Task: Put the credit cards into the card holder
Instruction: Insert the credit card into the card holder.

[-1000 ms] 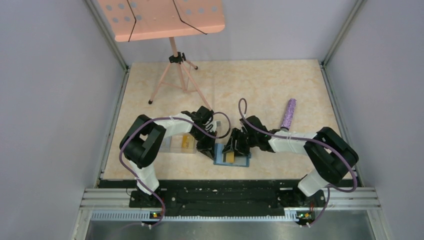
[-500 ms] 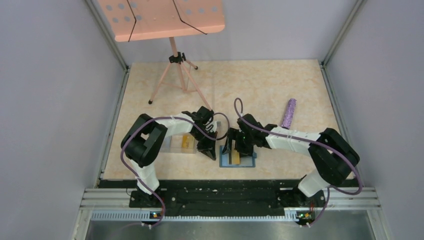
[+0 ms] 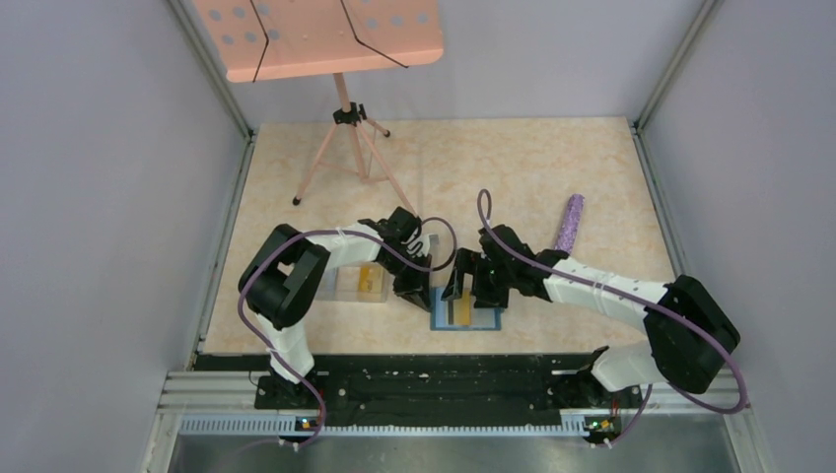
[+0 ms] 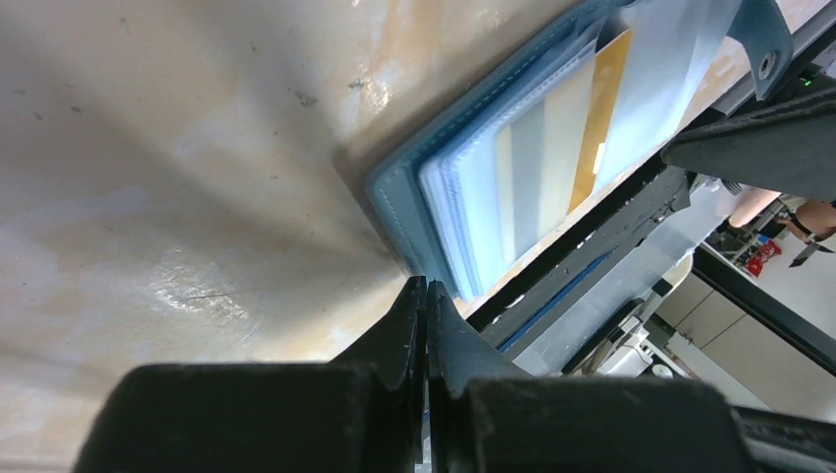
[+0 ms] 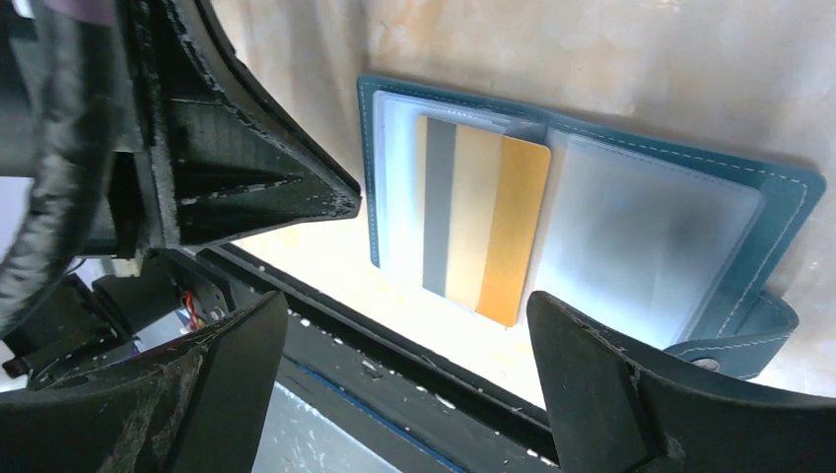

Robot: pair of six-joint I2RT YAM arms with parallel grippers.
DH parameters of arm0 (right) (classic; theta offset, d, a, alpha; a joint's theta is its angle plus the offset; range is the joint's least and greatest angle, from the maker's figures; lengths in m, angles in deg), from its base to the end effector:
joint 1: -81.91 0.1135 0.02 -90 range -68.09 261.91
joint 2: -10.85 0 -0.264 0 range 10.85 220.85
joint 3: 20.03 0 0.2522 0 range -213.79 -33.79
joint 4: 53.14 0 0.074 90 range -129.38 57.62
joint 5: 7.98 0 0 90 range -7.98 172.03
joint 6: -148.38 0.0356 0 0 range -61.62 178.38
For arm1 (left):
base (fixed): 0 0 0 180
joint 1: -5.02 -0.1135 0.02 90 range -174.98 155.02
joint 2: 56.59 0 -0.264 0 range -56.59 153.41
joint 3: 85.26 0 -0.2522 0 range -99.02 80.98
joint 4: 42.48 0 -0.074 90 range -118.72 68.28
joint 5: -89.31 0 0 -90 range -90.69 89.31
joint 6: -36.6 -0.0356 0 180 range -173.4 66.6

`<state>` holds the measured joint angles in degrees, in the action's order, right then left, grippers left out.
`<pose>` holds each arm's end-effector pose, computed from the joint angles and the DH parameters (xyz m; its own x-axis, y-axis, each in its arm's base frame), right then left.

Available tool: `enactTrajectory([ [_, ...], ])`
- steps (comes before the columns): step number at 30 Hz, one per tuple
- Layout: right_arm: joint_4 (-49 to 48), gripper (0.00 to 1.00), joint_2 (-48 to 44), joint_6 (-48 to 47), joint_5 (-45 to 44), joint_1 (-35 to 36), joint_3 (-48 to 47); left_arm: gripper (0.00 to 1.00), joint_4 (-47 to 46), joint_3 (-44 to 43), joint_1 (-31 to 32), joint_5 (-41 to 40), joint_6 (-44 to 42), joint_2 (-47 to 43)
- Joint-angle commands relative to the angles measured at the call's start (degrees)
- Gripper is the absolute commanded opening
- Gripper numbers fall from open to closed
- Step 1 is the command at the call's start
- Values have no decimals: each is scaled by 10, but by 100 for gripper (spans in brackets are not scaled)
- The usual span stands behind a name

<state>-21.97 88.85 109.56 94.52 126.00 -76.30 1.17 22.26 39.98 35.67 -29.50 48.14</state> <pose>0.1850 0.1899 0.1916 -0.9614 0.1277 -0.2436 -0.0383 0.8150 0.5782 0.2546 -0.2038 0.1347 -0.9616 0.2742 0.0102 0.2081 0.7529 -0.6244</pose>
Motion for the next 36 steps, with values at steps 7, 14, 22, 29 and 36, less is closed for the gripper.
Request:
enactTrajectory([
  [7,18,88,-33,-7,-30,6,21,2,-26,2,-7,19,19,-14],
  [14,-53,76,30,-7,12,6,41,2,-16,12,-7,5,13,-10],
  [22,-75,53,108,-22,37,9,-7,0,-19,19,-4,12,12,-1],
  [29,-49,39,151,-43,45,21,-64,0,-20,13,2,20,14,3],
  [36,-33,11,156,-46,41,32,-83,0,13,-7,4,-8,-2,0],
])
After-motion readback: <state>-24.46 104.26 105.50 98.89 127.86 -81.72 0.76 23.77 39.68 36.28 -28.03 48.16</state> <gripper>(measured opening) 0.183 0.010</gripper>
